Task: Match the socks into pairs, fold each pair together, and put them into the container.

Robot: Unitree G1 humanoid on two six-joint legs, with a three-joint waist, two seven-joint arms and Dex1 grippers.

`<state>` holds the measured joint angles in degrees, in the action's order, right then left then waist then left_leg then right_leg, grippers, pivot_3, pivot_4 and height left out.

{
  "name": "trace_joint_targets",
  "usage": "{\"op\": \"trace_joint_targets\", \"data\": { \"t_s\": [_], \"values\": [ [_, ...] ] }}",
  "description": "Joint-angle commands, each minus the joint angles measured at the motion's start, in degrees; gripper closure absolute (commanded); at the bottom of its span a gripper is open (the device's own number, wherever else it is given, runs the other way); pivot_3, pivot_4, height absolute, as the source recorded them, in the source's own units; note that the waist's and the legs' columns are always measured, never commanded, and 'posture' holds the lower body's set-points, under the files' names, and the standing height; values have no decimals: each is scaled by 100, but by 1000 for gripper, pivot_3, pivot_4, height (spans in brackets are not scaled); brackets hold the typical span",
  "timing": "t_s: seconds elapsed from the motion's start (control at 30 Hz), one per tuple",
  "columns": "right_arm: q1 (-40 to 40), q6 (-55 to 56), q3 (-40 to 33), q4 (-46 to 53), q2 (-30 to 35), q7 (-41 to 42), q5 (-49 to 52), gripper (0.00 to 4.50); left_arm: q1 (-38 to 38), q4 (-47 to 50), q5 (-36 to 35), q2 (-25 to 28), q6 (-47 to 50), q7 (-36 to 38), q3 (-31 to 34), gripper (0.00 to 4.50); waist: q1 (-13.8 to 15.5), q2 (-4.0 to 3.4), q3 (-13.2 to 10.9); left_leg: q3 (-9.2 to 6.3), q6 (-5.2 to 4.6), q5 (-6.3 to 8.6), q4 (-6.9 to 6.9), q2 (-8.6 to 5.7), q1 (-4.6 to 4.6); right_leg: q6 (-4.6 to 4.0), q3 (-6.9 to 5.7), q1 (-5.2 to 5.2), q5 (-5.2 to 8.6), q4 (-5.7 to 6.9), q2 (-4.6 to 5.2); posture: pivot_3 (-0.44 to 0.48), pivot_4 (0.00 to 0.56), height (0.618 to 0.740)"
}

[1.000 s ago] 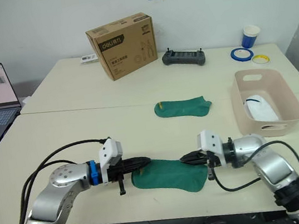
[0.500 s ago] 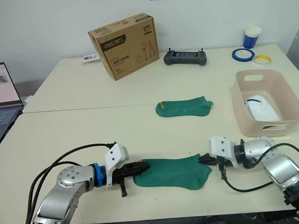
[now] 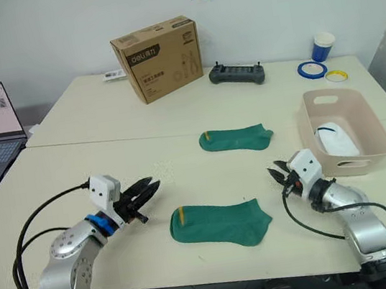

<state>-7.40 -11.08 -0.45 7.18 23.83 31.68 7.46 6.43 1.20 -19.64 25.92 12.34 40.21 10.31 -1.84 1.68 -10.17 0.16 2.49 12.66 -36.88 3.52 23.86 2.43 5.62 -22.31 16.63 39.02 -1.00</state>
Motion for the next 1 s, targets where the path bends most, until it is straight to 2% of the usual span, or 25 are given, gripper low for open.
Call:
{"op": "trace_joint_targets", "data": {
  "t_s": [0.03,0.2,0.23,0.43,0.57,0.7,0.83,1.0],
  "values": [
    [-72,226,56,104,-49,-170,-167,1844,-74,260,20,-2,-155,-148,76,1979,-1,0,0,-1,0,0,0,0,-1,0,-1,1,0,0,0,0,150,740],
    [-297,113,322,-4,-12,-45,-288,38,-65,236,32,41,-168,-101,-2,306,-2,0,0,-1,0,0,0,2,-4,3,-1,1,1,2,-2,0,150,740],
    [-352,122,370,-46,17,-29,-334,32,-26,211,33,44,-165,-93,-7,30,-2,0,0,1,0,0,0,1,-4,3,1,1,0,2,-2,0,150,740],
    [-1200,-32,430,-698,-28,-152,-531,32,778,-196,307,83,-13,-84,-377,30,9,0,0,-1,0,-1,-3,-1,-3,6,-2,2,-3,2,-3,0,150,740],
    [-2047,-80,515,-1698,-57,-177,-714,32,1926,-1262,560,-142,-17,-109,-730,30,4,1,0,0,0,-1,-6,-4,-2,10,0,2,-9,0,-5,0,150,740],
    [-2955,-98,590,-2938,-128,-158,-845,32,3036,-2565,955,-359,-453,-174,-979,30,-1,1,0,-2,0,-1,-4,-7,3,-11,0,0,-23,-2,-7,0,150,740],
    [-3601,89,583,-4087,-371,-303,-915,32,3143,-2662,798,-464,-689,-58,-849,30,-69,0,0,0,-1,0,6,-4,4,-14,2,-3,-23,-4,-7,0,150,740],
    [-4255,276,624,-5552,-652,-424,-1057,32,2565,-1818,545,-476,-728,377,-931,30,-143,0,0,2,0,-1,41,2,6,-15,1,-21,-10,-4,-6,0,150,740]
  ]
}}
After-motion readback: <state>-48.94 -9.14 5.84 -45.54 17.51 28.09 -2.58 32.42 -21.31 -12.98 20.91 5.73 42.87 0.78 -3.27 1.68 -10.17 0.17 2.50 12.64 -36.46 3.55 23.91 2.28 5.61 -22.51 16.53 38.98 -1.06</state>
